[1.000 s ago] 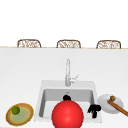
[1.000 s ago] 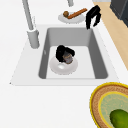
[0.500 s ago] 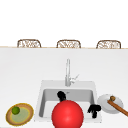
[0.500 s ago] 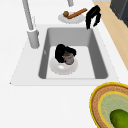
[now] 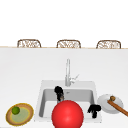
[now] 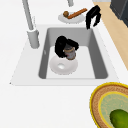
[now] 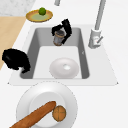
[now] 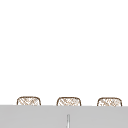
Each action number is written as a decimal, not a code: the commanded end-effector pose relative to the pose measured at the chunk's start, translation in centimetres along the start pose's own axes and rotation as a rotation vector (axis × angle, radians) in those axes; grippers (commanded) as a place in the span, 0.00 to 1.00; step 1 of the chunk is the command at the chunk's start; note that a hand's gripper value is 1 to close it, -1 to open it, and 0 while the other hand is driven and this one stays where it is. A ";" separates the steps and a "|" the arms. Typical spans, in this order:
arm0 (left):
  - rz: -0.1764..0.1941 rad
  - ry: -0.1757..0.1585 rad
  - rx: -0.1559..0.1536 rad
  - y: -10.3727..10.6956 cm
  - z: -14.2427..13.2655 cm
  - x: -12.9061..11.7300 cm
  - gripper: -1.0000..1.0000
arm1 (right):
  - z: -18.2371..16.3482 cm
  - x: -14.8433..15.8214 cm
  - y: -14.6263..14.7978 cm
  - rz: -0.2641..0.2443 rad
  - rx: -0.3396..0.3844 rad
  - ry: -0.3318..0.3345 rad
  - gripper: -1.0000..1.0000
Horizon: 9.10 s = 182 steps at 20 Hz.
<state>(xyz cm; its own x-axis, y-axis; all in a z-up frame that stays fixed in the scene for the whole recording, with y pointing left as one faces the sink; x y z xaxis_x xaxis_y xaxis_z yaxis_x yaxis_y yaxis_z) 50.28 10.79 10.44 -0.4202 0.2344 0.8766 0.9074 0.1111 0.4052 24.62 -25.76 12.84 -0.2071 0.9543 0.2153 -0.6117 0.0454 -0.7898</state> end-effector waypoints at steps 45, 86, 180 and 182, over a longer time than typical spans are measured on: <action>-0.020 0.002 0.015 3.4 26.5 23.0 1.00 | 0.0 0.0 0.0 0.000 0.000 0.000 0.50; -0.284 -0.032 0.060 4.7 41.0 13.6 1.00 | 0.0 0.0 0.0 0.000 0.000 0.000 0.50; -0.248 -0.021 -0.040 -17.5 34.5 28.6 0.00 | 0.0 0.0 0.0 0.000 0.000 0.000 0.50; -0.256 -0.022 -0.034 -17.8 34.5 28.1 0.00 | 0.0 0.0 0.0 0.000 0.000 0.000 0.50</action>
<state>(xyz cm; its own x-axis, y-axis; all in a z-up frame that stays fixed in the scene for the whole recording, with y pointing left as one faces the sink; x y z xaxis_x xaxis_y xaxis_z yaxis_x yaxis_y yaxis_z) 22.30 48.57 19.68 -0.5953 0.2130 0.7748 0.8035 0.1553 0.5747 24.62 -25.76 12.84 -0.2071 0.9543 0.2153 -0.6117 0.0454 -0.7898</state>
